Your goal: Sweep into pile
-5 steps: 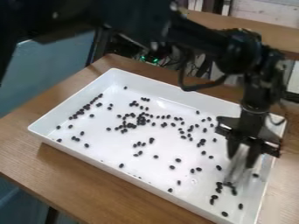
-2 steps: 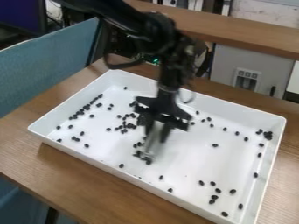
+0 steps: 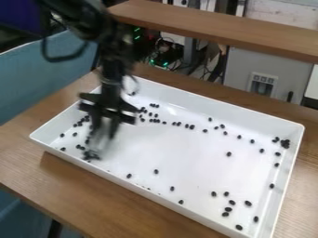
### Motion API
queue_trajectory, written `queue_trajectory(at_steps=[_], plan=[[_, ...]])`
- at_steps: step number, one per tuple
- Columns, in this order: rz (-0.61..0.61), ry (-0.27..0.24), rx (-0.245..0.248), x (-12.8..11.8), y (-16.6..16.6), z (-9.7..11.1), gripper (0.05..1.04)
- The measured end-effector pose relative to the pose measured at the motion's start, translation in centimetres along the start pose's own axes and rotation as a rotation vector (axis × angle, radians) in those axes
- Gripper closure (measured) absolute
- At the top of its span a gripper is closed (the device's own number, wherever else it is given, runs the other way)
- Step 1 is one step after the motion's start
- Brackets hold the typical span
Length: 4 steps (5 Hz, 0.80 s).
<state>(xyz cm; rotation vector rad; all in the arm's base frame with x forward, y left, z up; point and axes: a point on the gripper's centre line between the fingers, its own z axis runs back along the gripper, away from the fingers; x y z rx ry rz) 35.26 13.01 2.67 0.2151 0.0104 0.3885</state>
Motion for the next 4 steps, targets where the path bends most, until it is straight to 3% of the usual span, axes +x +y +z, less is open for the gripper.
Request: queue_trajectory(at_steps=[1, 2, 3, 4], plan=[[-0.035, -0.054, -0.043, 1.5, 0.0, 1.6, 0.697], [-0.127, -0.13, -0.104, 1.5, -5.0, 4.5, 0.697], [-0.237, -0.186, -0.188, 0.3, -9.5, 6.3, 0.697], [-0.276, -0.194, -0.225, -2.0, -13.0, 7.2, 0.697]])
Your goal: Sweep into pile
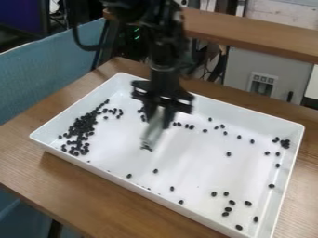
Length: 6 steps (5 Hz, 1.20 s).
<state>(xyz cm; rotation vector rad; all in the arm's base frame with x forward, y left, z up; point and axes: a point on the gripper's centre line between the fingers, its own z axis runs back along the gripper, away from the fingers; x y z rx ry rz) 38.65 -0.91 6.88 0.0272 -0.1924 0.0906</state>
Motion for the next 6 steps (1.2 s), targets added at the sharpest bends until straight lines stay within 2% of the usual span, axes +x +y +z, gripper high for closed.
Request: queue_trajectory(at_steps=[1, 3, 4, 5, 6], plan=[[-0.078, 0.035, -0.062, -2.5, -5.2, -0.4, 0.697], [-0.165, 0.006, -0.089, -5.5, -14.6, -1.0, 0.697], [-0.173, 0.021, -0.069, -5.5, -17.2, -1.8, 0.697], [-0.159, 0.047, -0.052, -5.4, -17.3, -1.8, 0.697], [-0.145, 0.067, -0.045, -6.4, -16.8, -2.7, 0.697]])
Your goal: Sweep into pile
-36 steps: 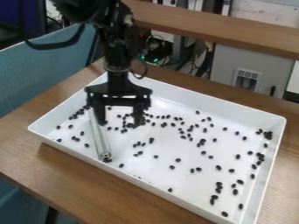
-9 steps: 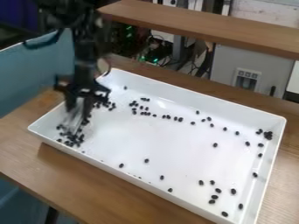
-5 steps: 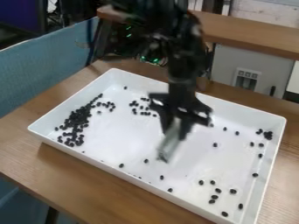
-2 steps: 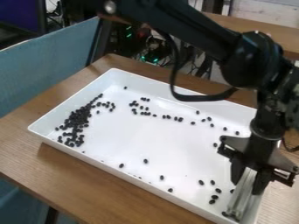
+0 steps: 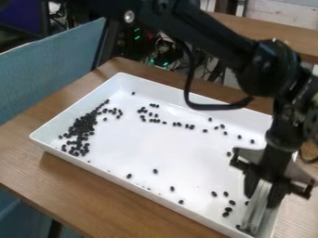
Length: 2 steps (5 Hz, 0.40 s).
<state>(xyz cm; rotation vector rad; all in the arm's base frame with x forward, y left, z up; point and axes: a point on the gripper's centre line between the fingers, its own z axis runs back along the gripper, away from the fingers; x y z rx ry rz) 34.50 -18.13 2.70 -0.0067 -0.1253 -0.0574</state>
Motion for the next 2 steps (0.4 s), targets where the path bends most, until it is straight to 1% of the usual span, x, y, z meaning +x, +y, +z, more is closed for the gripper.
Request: queue_trajectory(at_steps=[1, 2], plan=[[0.001, -0.017, -0.021, -0.8, 0.2, -0.4, 0.697], [0.003, -0.044, -0.07, -2.1, 0.8, 0.1, 0.697]])
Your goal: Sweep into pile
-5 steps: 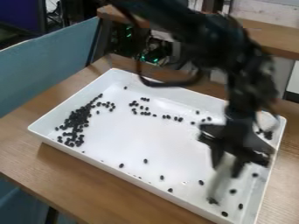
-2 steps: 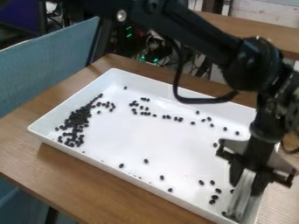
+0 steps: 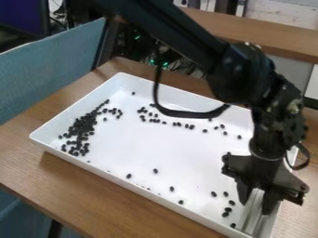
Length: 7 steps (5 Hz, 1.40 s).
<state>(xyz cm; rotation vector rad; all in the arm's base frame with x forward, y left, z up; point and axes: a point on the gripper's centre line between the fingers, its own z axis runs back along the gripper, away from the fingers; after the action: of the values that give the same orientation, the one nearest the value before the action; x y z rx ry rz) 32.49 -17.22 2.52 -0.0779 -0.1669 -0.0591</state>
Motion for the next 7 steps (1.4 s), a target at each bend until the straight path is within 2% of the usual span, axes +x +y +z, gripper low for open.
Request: queue_trajectory(at_steps=[1, 2, 3, 4, 5, 6, 7], plan=[[0.03, 0.008, 0.029, 0.3, 1.9, -0.1, 0.697], [0.057, 0.043, 0.085, 0.8, 6.4, -0.2, 0.697], [0.174, 0.095, 0.102, 1.4, 12.0, -0.4, 0.698], [0.126, 0.153, 0.163, 2.5, 13.8, -0.9, 0.699], [0.07, 0.179, 0.242, 2.7, 17.0, -0.7, 0.699], [0.144, 0.194, 0.333, 2.1, 23.3, 0.1, 0.699], [0.243, 0.25, 0.352, 0.5, 28.0, 0.8, 0.7]])
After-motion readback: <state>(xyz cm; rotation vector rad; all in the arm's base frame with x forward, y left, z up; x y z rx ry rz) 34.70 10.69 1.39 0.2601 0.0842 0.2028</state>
